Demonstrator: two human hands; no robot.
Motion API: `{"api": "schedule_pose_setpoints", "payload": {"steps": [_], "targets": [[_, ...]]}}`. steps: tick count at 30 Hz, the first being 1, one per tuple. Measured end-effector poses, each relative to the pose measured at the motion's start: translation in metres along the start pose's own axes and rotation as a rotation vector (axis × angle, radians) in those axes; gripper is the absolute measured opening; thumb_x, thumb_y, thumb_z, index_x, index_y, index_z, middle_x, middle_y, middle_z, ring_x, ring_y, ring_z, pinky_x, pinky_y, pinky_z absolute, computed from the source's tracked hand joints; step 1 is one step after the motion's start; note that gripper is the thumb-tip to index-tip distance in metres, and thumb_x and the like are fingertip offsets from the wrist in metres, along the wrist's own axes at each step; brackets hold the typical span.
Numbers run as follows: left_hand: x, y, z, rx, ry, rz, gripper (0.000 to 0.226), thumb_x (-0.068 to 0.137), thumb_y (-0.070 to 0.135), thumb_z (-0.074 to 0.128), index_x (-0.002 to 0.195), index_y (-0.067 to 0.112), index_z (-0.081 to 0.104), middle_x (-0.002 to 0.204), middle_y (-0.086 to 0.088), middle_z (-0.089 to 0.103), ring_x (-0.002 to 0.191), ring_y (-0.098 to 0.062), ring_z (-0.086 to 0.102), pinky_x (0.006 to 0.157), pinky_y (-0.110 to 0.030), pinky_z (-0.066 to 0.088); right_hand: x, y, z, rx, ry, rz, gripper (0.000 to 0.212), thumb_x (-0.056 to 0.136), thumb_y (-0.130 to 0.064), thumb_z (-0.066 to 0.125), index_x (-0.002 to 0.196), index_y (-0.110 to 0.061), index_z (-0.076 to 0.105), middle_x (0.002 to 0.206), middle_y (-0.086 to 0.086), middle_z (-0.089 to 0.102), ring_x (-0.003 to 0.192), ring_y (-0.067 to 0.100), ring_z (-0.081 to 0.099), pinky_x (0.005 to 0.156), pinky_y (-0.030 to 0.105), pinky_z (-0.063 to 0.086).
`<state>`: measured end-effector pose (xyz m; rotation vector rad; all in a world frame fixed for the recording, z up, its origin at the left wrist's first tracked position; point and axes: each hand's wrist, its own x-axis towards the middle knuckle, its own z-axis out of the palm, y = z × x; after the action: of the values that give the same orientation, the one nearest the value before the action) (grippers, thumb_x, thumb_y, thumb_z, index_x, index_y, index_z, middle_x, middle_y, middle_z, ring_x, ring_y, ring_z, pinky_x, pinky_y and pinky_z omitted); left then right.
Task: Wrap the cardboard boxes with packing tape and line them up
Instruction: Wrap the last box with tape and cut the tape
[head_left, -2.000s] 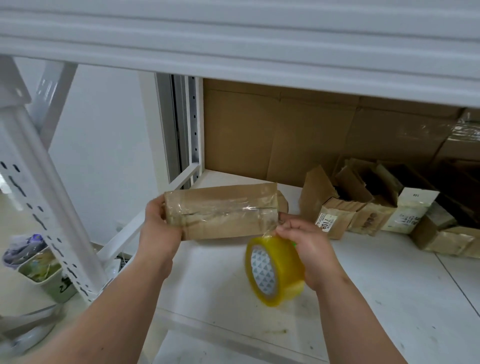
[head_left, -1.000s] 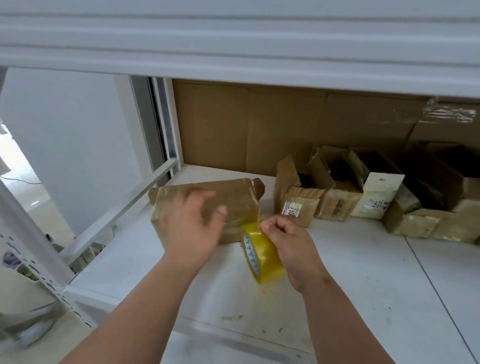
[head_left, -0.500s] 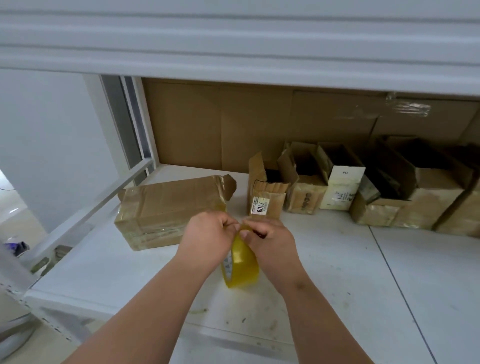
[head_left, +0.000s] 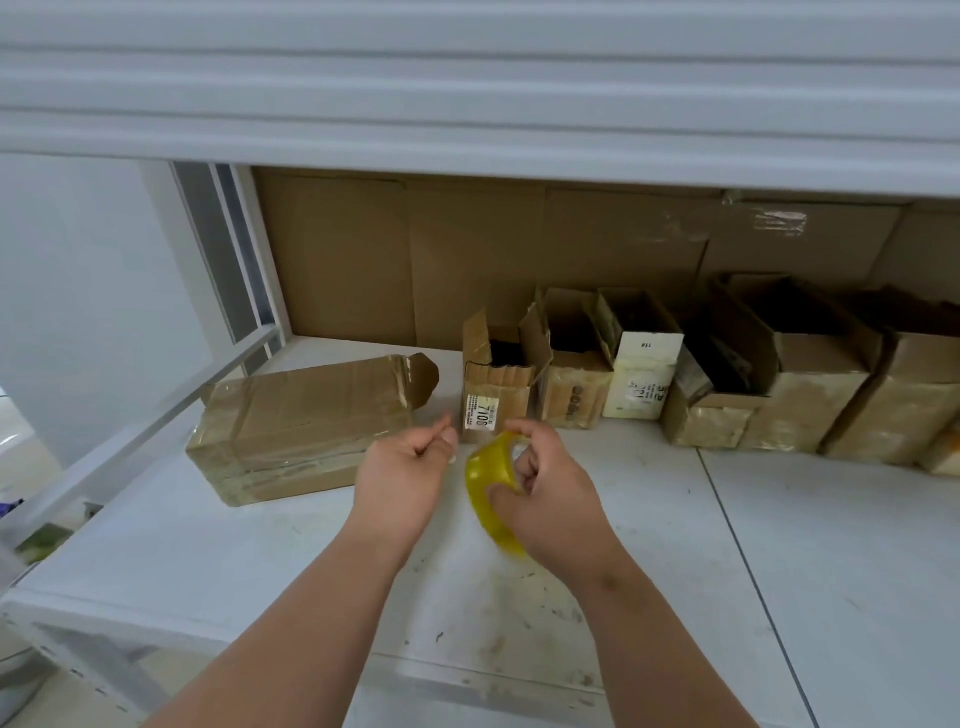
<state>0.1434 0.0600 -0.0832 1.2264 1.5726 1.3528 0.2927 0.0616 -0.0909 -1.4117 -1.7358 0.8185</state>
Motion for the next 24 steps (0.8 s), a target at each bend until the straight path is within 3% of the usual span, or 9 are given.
{"api": "schedule_pose_setpoints", "payload": {"steps": [2, 5, 8, 11, 15, 18, 20, 22, 24], "targets": [[0.0, 0.002, -0.006, 0.17, 0.064, 0.061, 0.033, 0.1, 0.025, 0.056, 0.133, 0.029, 0.061, 0.123, 0.018, 0.059, 0.115, -0.005, 0.056, 0.098, -0.022, 0.04, -0.002, 0.003, -0.002, -0.224, 0.008, -0.032, 0.056, 0.086, -0.015, 0.061, 0.137, -0.032, 0.045, 0.091, -0.014, 0.052, 0.088, 0.011, 0.055, 0.076, 0.027, 0.047], [0.005, -0.001, -0.022, 0.43, 0.178, 0.191, 0.04, 0.097, 0.02, 0.056, 0.136, 0.025, 0.059, 0.128, 0.004, 0.062, 0.109, -0.025, 0.06, 0.099, -0.034, 0.046, -0.001, 0.007, 0.001, -0.426, -0.053, 0.002, 0.053, 0.089, -0.022, 0.059, 0.138, -0.031, 0.042, 0.122, -0.004, 0.06, 0.112, 0.02, 0.058, 0.096, 0.033, 0.048], [0.013, -0.007, -0.04, 0.576, 0.271, 0.196, 0.04, 0.092, 0.015, 0.058, 0.132, 0.021, 0.064, 0.134, -0.006, 0.06, 0.119, -0.033, 0.05, 0.1, -0.038, 0.039, -0.001, 0.007, 0.014, -0.57, -0.174, 0.046, 0.043, 0.089, -0.036, 0.061, 0.13, -0.032, 0.049, 0.12, -0.005, 0.061, 0.113, 0.019, 0.057, 0.099, 0.033, 0.043], [0.018, -0.012, -0.063, 0.59, 0.378, 0.096, 0.042, 0.092, 0.017, 0.057, 0.134, 0.021, 0.061, 0.141, -0.006, 0.054, 0.129, -0.032, 0.04, 0.107, -0.04, 0.033, 0.005, 0.0, 0.025, -0.698, -0.069, 0.044, 0.036, 0.089, -0.051, 0.054, 0.118, -0.031, 0.06, 0.12, -0.004, 0.054, 0.115, 0.02, 0.049, 0.102, 0.038, 0.037], [0.028, -0.021, -0.096, 0.536, 0.556, -0.02, 0.054, 0.091, 0.024, 0.062, 0.143, 0.019, 0.05, 0.153, -0.009, 0.04, 0.14, -0.035, 0.029, 0.114, -0.047, 0.025, 0.022, -0.022, 0.042, -0.394, 0.029, 0.017, 0.038, 0.098, -0.038, 0.05, 0.134, -0.024, 0.057, 0.137, 0.001, 0.049, 0.127, 0.019, 0.044, 0.106, 0.033, 0.037], [0.039, -0.026, -0.12, 0.42, 0.63, -0.111, 0.063, 0.094, 0.028, 0.059, 0.151, 0.013, 0.037, 0.158, -0.013, 0.03, 0.145, -0.035, 0.021, 0.118, -0.046, 0.016, 0.037, -0.036, 0.068, -0.137, -0.029, 0.057, 0.047, 0.101, -0.034, 0.05, 0.146, -0.021, 0.045, 0.15, 0.004, 0.043, 0.137, 0.02, 0.041, 0.115, 0.033, 0.032], [0.047, -0.029, -0.135, 0.287, 0.61, -0.215, 0.063, 0.098, 0.032, 0.053, 0.152, 0.009, 0.031, 0.157, -0.014, 0.03, 0.145, -0.034, 0.023, 0.116, -0.043, 0.02, 0.045, -0.043, 0.086, -0.004, -0.09, 0.116, 0.054, 0.102, -0.035, 0.048, 0.153, -0.023, 0.034, 0.156, 0.002, 0.037, 0.142, 0.021, 0.036, 0.116, 0.034, 0.029], [0.053, -0.034, -0.146, 0.1, 0.553, -0.294, 0.049, 0.102, 0.034, 0.046, 0.144, 0.01, 0.043, 0.143, -0.01, 0.047, 0.13, -0.033, 0.044, 0.099, -0.037, 0.036, 0.053, -0.05, 0.1, 0.124, -0.14, 0.187, 0.058, 0.103, -0.037, 0.047, 0.155, -0.028, 0.026, 0.156, 0.001, 0.037, 0.142, 0.023, 0.036, 0.11, 0.032, 0.03], [0.057, -0.042, -0.153, 0.05, 0.509, -0.293, 0.031, 0.104, 0.031, 0.04, 0.123, 0.014, 0.057, 0.121, -0.007, 0.06, 0.096, -0.024, 0.056, 0.078, -0.033, 0.042, 0.062, -0.051, 0.111, 0.163, -0.104, 0.211, 0.055, 0.102, -0.039, 0.047, 0.153, -0.031, 0.03, 0.15, 0.003, 0.044, 0.137, 0.025, 0.042, 0.109, 0.035, 0.034]]}}
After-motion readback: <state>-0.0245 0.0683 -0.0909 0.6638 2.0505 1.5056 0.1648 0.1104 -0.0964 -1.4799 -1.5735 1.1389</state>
